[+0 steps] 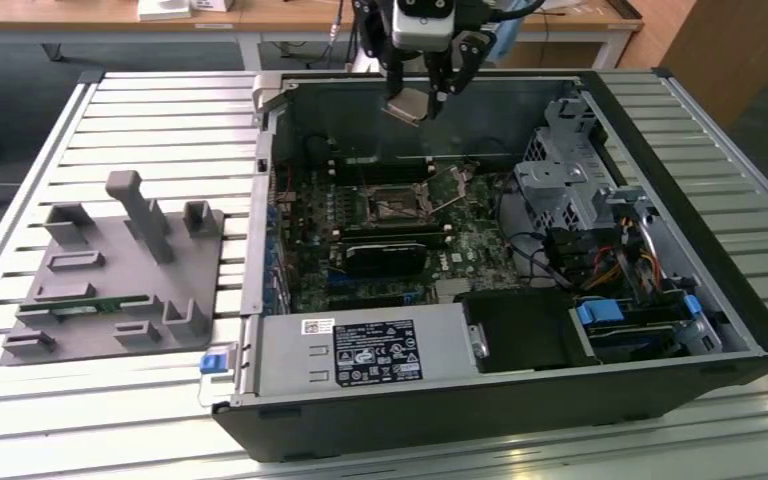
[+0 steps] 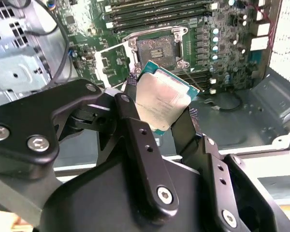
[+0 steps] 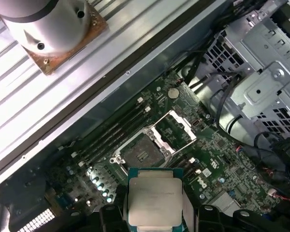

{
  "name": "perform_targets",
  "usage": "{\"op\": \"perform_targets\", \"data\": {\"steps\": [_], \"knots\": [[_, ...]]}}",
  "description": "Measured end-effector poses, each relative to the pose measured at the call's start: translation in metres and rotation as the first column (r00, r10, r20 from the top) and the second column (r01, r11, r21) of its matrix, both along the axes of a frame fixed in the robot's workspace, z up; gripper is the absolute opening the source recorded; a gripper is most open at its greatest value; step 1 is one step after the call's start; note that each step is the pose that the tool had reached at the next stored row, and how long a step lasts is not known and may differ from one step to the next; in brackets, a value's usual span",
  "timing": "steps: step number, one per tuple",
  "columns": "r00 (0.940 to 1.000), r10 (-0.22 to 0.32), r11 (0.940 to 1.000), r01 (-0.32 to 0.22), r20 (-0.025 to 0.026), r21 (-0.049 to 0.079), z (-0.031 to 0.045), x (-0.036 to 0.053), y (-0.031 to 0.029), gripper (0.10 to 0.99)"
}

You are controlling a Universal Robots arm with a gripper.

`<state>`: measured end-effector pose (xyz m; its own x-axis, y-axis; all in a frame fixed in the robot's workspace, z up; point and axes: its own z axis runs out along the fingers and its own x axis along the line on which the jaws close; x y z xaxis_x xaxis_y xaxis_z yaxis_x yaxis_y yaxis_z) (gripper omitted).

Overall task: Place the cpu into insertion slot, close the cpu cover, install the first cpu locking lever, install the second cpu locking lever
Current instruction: 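Place the cpu into insertion slot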

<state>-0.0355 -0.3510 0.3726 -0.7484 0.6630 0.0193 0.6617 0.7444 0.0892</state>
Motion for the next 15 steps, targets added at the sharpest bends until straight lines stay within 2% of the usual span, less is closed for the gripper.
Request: {"op": "perform_targets", "data": {"steps": [4,8,15], "knots": [[0.9986,-0.053,0.9986,0.053,0.0,0.0,-0.0003,0.0,0.0,0.537],[0.9944,-0.106,0.9944,0.106,0.0,0.0,-0.0009,-0.0003,0.0001,0.537],[0.981,-0.194,0.981,0.194,-0.0001,0.0,-0.0017,-0.001,0.0001,0.537]]}}
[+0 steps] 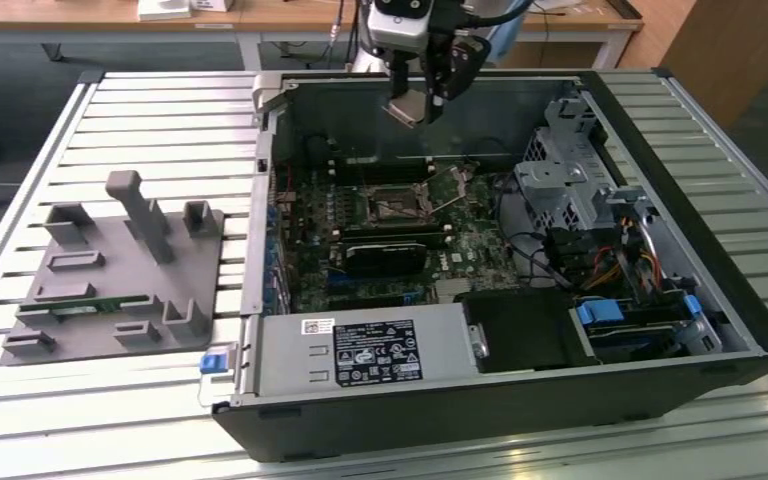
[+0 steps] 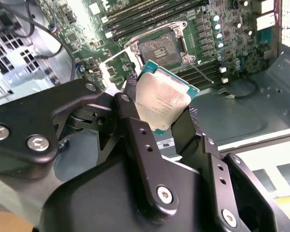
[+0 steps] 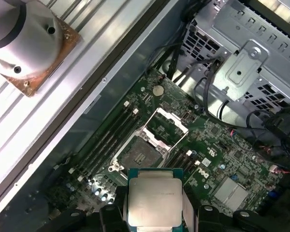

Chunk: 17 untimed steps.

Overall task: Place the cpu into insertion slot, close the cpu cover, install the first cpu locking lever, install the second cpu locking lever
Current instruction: 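Place the cpu into insertion slot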

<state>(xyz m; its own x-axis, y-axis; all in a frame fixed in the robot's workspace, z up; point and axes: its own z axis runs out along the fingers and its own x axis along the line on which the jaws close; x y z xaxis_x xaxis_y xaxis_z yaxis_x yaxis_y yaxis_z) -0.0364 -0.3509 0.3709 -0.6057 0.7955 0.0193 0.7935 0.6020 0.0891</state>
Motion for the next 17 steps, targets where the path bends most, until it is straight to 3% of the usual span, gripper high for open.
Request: {"op": "perform_targets", "data": {"steps": [4,10,14,17], "knots": [[0.9985,-0.054,0.9985,0.054,0.0,0.0,-0.0005,-0.0005,0.0,0.537],[0.9911,-0.133,0.9911,0.133,0.0,0.0,-0.0014,-0.0013,0.0002,0.537],[0.9823,-0.187,0.9823,0.187,0.0,0.0,-0.0029,-0.0018,0.0003,0.537],[0.971,-0.239,0.971,0.239,0.0,0.0,-0.0045,-0.0018,0.0003,0.537]]}}
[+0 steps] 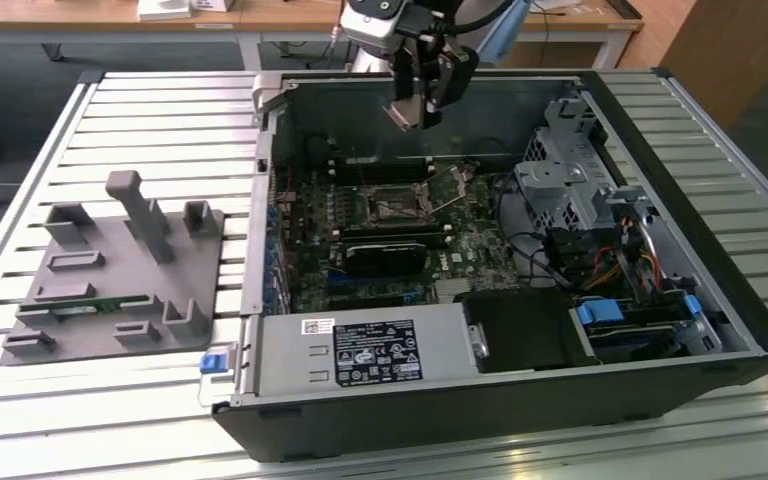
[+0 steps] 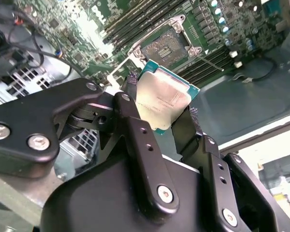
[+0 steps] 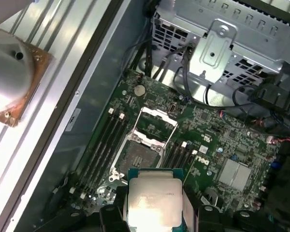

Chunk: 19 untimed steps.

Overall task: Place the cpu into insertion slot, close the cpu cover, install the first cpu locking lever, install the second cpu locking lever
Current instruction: 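Place the cpu into insertion slot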

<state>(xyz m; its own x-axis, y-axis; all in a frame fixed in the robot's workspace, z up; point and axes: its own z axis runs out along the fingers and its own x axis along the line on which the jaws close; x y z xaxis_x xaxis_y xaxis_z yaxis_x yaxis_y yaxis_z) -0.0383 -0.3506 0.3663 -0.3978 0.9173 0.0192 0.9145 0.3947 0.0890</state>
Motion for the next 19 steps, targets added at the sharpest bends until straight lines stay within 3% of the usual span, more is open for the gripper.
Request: {"op": "perform_targets", "data": {"steps": [6,9,14,19], "knots": [[0.9955,-0.095,0.9955,0.095,-0.0006,0.0,-0.0027,0.0,0.0,0.537],[0.9903,-0.139,0.9903,0.139,-0.0006,-0.001,-0.004,0.0,0.0,0.537],[0.975,-0.222,0.975,0.222,-0.0013,-0.001,-0.0076,0.0,0.0,0.537],[0.952,-0.306,0.952,0.306,-0.0018,-0.001,-0.0124,0.0,0.0,0.537]]}}
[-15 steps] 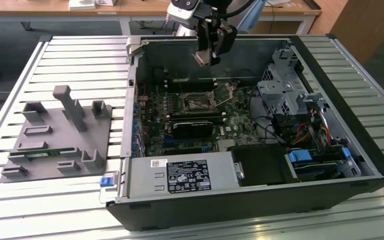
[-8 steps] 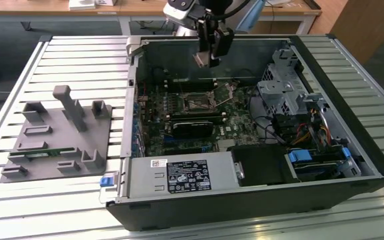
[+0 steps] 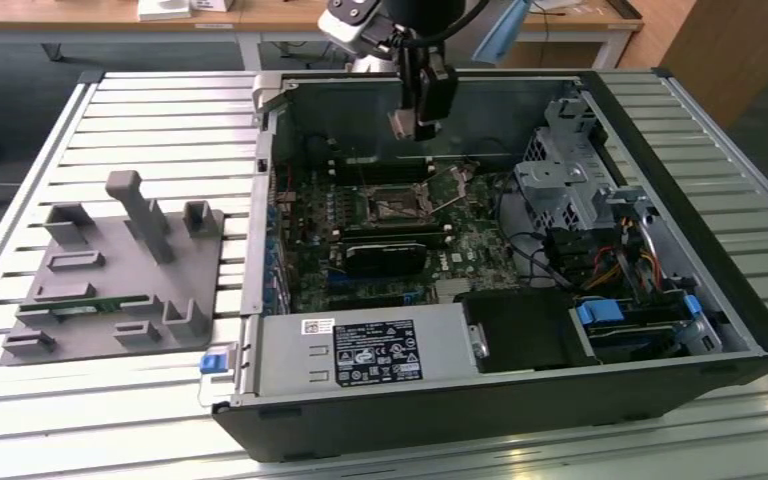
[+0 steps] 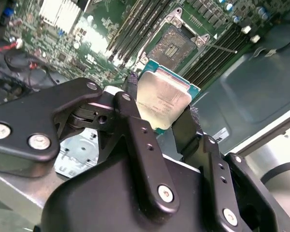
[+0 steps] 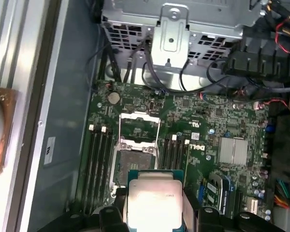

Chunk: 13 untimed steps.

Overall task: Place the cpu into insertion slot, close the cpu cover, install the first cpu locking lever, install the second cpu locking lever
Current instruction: 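Place the cpu into insertion slot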

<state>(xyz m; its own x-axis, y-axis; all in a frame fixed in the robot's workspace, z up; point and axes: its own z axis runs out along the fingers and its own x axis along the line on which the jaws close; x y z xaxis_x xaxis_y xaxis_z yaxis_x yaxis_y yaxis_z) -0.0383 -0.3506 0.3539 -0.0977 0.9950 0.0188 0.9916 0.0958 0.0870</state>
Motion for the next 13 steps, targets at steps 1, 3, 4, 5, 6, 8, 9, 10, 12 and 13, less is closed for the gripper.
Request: {"op": "perform_targets", "data": {"steps": [1,3,4,5,6,8,9,10,12,13], "knots": [[0.9999,-0.015,0.9999,0.015,-0.0002,0.0,-0.0012,0.0,0.0,0.537],[0.9993,-0.038,0.9993,0.038,-0.0008,-0.002,-0.0038,0.0,0.0001,0.537],[0.9989,-0.047,0.9989,0.047,-0.0015,-0.002,-0.0053,0.0,0.0004,0.537],[0.9985,-0.055,0.9985,0.055,-0.0026,-0.003,-0.0069,-0.0001,0.0009,0.537],[0.9981,-0.061,0.9981,0.061,-0.0041,-0.003,-0.0087,-0.0001,0.0018,0.537],[0.9978,-0.066,0.9978,0.066,-0.0052,-0.003,-0.0113,-0.0002,0.004,0.537],[0.9978,-0.067,0.9978,0.067,-0.0055,-0.002,-0.0123,-0.0003,0.0049,0.537],[0.9977,-0.068,0.9977,0.068,-0.0056,-0.002,-0.0132,-0.0004,0.0059,0.537],[0.9975,-0.07,0.9975,0.07,-0.006,-0.001,-0.0154,-0.0005,0.0078,0.537],[0.9974,-0.071,0.9974,0.071,-0.0062,-0.001,-0.0167,-0.0006,0.0087,0.537]]}}
